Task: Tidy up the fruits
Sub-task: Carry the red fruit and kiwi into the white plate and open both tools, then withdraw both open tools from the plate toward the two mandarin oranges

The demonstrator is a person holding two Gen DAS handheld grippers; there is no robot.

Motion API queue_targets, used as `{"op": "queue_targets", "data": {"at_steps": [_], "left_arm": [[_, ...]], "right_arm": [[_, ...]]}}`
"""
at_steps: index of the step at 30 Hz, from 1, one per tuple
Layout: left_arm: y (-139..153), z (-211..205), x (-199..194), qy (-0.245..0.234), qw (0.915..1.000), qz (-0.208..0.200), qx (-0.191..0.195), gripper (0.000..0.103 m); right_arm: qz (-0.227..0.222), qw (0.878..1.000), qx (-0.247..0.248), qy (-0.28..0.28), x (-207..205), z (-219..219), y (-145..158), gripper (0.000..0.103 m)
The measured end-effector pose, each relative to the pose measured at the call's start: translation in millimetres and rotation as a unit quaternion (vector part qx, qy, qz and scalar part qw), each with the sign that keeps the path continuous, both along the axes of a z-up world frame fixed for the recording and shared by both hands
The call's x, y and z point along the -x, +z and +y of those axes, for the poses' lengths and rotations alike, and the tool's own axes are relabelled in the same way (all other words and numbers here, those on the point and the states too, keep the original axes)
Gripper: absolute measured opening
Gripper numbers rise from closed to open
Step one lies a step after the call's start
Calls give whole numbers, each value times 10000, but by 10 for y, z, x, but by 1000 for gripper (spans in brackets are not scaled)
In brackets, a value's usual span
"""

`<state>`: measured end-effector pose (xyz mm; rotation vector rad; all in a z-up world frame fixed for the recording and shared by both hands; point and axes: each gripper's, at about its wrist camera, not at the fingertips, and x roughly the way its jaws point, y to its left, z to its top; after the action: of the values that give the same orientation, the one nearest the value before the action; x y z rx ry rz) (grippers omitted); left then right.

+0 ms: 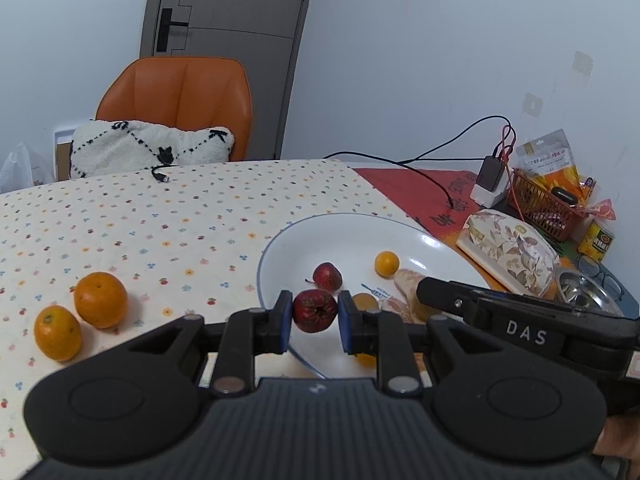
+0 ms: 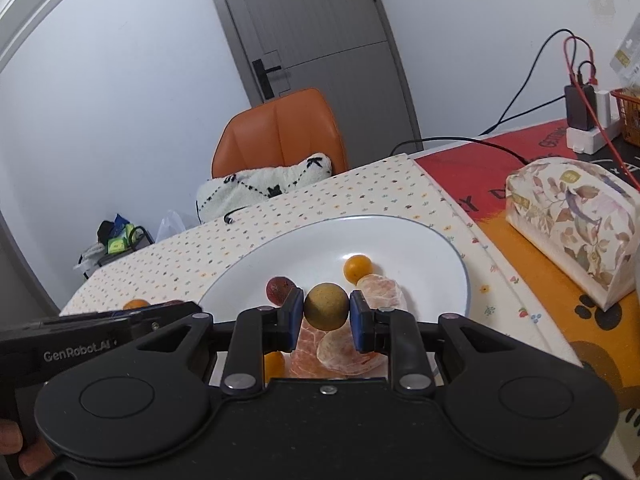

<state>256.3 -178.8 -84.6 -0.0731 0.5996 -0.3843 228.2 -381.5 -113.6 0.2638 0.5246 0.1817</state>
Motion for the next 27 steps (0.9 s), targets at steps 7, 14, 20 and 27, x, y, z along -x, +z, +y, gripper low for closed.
{"op": "queue_targets", "data": {"at_steps": [7, 14, 20, 27], "left_arm": [[-45, -40, -50, 1, 10000, 50, -18, 22], [-17, 16, -25, 66, 9999, 60, 54, 37], [32, 133, 74, 171, 9998, 4, 62, 51], [120, 302, 186, 306, 9994, -158, 36, 76]], "right_arm": [[-16, 9999, -148, -45, 106, -48, 22, 36], [54, 9997, -209, -74, 193, -56, -15, 40], [29, 9995, -291, -114, 242, -35, 6, 43], [2, 9996, -275, -53, 287, 68, 38, 49]]}}
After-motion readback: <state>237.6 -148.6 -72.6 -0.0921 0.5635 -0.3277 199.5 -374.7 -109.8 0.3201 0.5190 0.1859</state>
